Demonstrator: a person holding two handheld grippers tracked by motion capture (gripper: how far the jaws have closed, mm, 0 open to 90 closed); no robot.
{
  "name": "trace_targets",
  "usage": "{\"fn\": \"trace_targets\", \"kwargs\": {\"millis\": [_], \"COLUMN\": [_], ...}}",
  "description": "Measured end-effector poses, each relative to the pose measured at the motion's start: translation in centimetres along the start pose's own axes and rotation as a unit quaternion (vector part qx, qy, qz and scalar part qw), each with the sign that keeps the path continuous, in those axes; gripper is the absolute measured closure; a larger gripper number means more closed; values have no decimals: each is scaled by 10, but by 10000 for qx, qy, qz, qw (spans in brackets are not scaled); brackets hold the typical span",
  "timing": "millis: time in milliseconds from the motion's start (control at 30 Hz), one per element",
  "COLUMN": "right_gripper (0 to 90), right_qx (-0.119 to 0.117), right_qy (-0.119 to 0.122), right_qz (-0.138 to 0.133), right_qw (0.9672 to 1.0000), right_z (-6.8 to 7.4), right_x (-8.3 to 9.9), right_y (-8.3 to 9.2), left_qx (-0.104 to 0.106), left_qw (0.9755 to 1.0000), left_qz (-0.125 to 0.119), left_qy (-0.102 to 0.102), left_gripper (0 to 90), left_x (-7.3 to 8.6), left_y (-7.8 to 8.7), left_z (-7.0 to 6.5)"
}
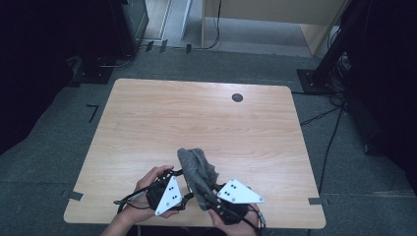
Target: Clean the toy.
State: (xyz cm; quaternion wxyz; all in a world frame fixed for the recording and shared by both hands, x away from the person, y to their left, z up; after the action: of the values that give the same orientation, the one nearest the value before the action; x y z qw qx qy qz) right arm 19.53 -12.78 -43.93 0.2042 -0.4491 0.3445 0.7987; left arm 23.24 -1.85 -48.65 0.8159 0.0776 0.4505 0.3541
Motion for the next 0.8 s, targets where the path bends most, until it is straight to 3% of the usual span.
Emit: {"fn": "trace_targets", "kwargs": {"millis": [33,100,167,200,233,267,300,367,400,467,533,600,667,733,800], "right_gripper": [759,761,763,763,762,761,760,755,755,758,762,764,765,764,764], "right_qx": [74,127,653,771,688,462,306,-295,-386,-179,-163,174,264,-72,-502], "right_qy": [74,-186,-320,-428,-613,-713,-650,-392,-309,-15,-294,-674,-1135,-1313,-1358], "right_qz": [99,61,-25,-83,-159,-275,-297,-138,-46,189,139,-75,-426,-645,-578], "right_qw": [9999,9997,9973,9961,9956,9960,9970,9987,9988,9997,9993,9975,9923,9892,9878], "right_z": [0,-13,-33,-42,-47,-44,-39,-16,-9,-6,-15,-37,-58,-61,-52], "right_x": [3,1,-2,-4,-6,-9,-10,-8,-6,2,0,-8,-15,-18,-16], "right_y": [-4,-2,5,10,14,17,17,11,7,-1,1,11,24,29,25], "left_qx": [8,20,86,105,64,67,74,99,113,141,171,272,345,359,430], "left_qw": [10000,10000,10000,9999,9999,9999,9998,9998,9997,9996,9993,9966,9903,9863,9823], "left_qz": [-12,39,-25,-50,-34,-25,-45,-90,-126,-136,-178,-488,-890,-1084,-1252], "left_qy": [1,-21,42,87,109,129,152,177,184,204,278,597,1008,1189,1323], "left_gripper": [344,344,344,344,344,344,344,344,344,344,344,344,344,344,344], "left_x": [-1,2,5,5,6,6,5,3,2,2,4,4,3,2,1], "left_y": [1,0,0,1,0,0,0,0,1,2,3,7,15,19,23], "left_z": [0,0,0,1,2,2,3,2,2,3,4,8,17,23,25]}}
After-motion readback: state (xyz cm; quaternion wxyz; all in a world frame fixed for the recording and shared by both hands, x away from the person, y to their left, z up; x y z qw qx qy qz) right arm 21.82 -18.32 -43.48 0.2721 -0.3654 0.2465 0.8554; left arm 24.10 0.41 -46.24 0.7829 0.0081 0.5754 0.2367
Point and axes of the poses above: each handheld gripper's, and its own axes: y roughly backward along the jaws, x roughly out of its underside, z roughly to its left, the point moved 7 cm from there along -y, roughly forward along the jaws, and after that the axes turned 15 degrees about -y, right-handed, at the moved point
